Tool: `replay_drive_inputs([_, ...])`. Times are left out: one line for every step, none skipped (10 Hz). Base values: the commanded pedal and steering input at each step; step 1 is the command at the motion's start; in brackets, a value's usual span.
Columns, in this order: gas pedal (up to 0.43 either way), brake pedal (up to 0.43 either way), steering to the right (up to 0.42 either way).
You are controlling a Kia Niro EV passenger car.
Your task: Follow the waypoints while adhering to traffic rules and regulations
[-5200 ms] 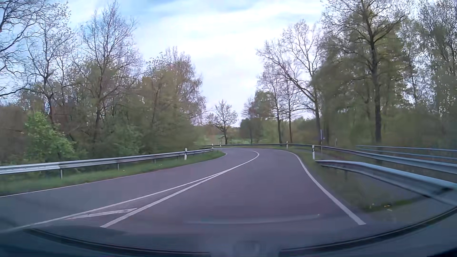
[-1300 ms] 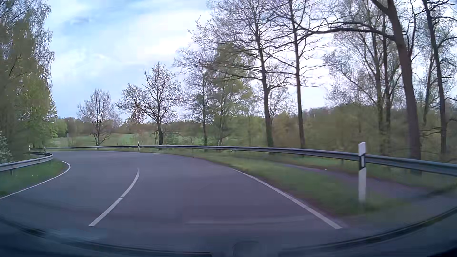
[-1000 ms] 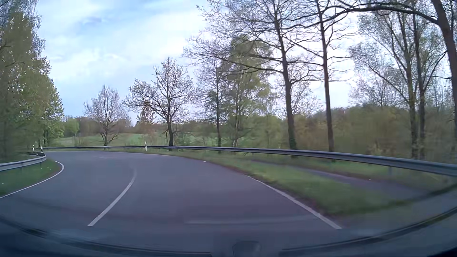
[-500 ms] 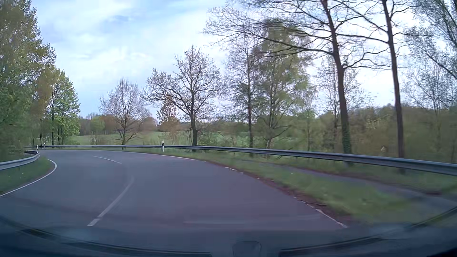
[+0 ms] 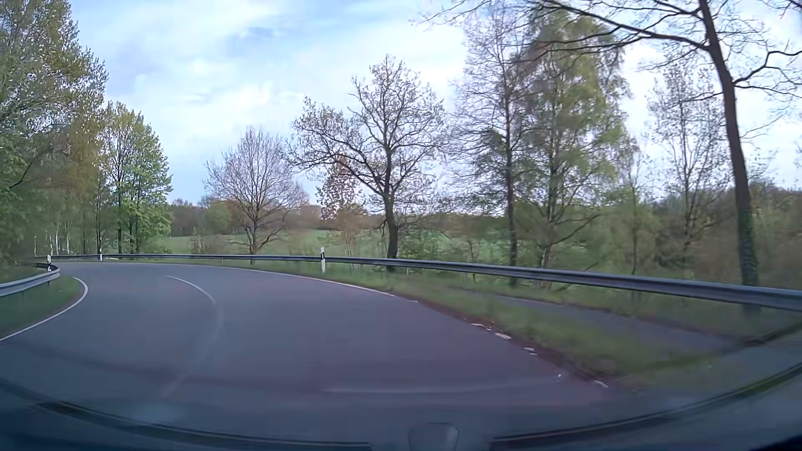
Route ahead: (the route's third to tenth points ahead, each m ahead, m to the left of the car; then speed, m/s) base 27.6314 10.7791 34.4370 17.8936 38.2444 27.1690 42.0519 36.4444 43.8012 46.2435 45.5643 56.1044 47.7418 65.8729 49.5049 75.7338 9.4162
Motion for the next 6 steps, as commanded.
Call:
replay_drive_inputs([0.028,0.0,-0.12])
replay_drive_inputs([0.039,0.0,-0.121])
replay_drive_inputs([0.039,0.0,-0.122])
replay_drive_inputs([0.039,0.0,-0.123])
replay_drive_inputs([0.039,0.0,-0.125])
replay_drive_inputs([0.039,0.0,-0.127])
